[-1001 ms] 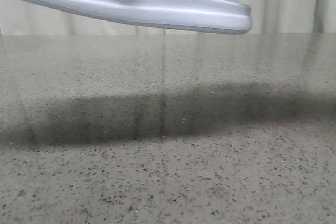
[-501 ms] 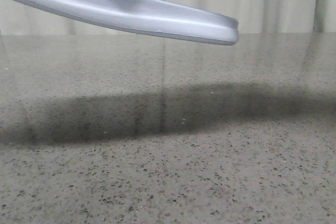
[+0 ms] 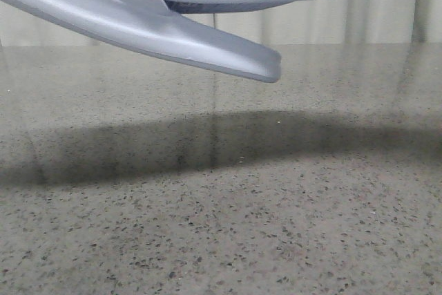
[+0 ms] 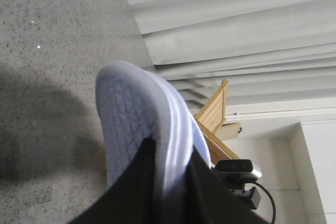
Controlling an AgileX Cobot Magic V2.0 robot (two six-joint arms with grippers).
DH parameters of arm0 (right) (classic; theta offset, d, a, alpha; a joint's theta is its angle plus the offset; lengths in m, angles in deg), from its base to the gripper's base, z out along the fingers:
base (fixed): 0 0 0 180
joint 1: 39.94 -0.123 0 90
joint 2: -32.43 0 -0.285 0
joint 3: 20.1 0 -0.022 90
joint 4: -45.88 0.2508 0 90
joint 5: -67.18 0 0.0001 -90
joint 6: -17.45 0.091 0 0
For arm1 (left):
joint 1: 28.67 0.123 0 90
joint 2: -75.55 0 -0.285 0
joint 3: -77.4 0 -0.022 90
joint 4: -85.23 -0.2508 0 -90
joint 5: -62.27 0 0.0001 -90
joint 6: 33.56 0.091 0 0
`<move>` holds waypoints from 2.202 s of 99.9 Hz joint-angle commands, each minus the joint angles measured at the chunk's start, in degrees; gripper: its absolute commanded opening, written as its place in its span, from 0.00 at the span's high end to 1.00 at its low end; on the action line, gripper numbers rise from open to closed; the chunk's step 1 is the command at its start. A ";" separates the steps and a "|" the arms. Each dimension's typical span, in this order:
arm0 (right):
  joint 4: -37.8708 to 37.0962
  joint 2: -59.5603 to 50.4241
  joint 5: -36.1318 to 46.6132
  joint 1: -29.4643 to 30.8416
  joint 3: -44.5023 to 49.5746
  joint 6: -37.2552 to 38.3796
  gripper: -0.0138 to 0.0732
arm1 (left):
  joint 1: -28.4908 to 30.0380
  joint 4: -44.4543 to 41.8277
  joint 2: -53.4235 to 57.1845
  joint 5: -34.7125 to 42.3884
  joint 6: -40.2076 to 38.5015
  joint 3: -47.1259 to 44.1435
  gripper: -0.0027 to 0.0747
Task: Insert blue slippers together front up
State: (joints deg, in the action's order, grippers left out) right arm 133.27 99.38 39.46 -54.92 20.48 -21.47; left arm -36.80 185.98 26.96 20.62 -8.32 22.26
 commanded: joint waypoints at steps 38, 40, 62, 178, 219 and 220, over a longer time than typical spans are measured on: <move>13.93 5.67 -11.22 -7.55 -1.55 -14.71 0.96 | -0.88 5.88 0.19 -13.60 -0.39 2.08 0.94; 13.93 5.56 -10.94 -7.55 -1.65 -15.08 0.96 | -0.88 5.88 0.19 -13.60 0.02 2.08 0.94; 13.93 5.58 -10.14 -7.55 -1.65 -21.44 0.96 | -0.88 5.88 0.19 -13.37 1.73 2.08 0.94; -5.49 -8.13 20.19 -7.55 -1.65 -32.55 0.42 | -0.88 5.88 0.19 -12.02 1.81 2.08 0.94; -8.41 -21.02 35.43 -7.55 -1.65 -32.55 0.42 | -0.88 5.88 -0.19 -6.82 1.81 2.08 0.94; -8.45 -21.41 35.66 -7.55 -1.65 -32.55 0.42 | -0.88 5.88 -0.34 -6.82 1.81 2.08 0.94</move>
State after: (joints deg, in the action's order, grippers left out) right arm 125.86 80.63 67.52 -62.80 20.99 -52.59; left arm -37.53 186.12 27.17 13.43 -6.13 22.62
